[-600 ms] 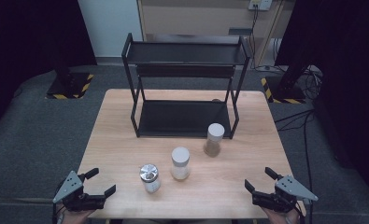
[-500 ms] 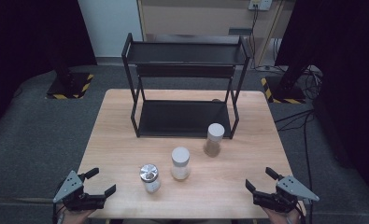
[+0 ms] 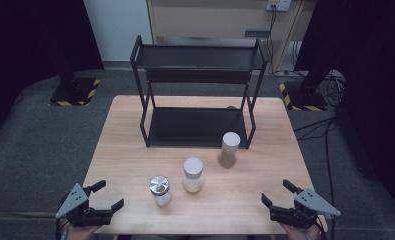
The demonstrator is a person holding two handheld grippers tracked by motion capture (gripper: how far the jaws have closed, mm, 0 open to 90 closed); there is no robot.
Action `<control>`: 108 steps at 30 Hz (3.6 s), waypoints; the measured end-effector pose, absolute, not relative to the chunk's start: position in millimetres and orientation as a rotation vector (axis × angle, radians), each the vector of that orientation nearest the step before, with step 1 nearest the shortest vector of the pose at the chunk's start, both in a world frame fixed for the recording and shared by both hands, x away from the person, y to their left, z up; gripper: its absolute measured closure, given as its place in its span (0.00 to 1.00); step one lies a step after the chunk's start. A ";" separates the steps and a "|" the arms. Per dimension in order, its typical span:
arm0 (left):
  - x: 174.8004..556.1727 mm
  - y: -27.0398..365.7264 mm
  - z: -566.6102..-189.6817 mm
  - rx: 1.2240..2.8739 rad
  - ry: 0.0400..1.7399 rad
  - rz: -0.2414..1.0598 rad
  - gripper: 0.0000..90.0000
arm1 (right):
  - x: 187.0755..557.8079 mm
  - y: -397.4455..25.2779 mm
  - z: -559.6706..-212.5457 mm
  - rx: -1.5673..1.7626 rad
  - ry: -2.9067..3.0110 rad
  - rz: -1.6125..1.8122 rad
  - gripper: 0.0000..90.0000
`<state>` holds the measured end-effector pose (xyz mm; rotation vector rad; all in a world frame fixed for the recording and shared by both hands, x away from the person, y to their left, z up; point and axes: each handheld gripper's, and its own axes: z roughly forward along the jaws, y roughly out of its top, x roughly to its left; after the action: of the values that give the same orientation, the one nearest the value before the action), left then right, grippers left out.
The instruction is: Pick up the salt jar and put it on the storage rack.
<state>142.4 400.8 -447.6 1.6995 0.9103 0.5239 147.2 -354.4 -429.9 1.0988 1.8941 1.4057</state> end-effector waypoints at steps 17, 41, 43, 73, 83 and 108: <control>142.3 401.1 -447.3 1.696 0.919 0.521 0.03 | 150.8 -358.9 -432.3 1.126 1.896 1.432 0.11; 143.1 397.9 -427.2 1.688 0.913 0.524 0.04 | 150.5 -359.1 -432.5 1.132 1.890 1.431 0.11; 145.2 396.9 -423.6 1.695 0.904 0.522 0.04 | 150.5 -359.2 -432.5 1.133 1.891 1.431 0.11; 196.6 350.7 -407.0 1.813 0.757 0.369 0.04 | 151.0 -359.8 -432.7 1.140 1.891 1.432 0.11; 211.7 335.9 -415.9 1.832 0.741 0.327 0.04 | 150.9 -360.4 -432.8 1.141 1.890 1.436 0.11; 223.8 309.5 -431.1 1.868 0.704 0.337 0.17 | 151.0 -360.8 -432.6 1.142 1.894 1.438 0.12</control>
<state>223.8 309.5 -431.1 1.8677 0.7036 0.3369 151.0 -360.8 -432.6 1.1417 1.8937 1.4377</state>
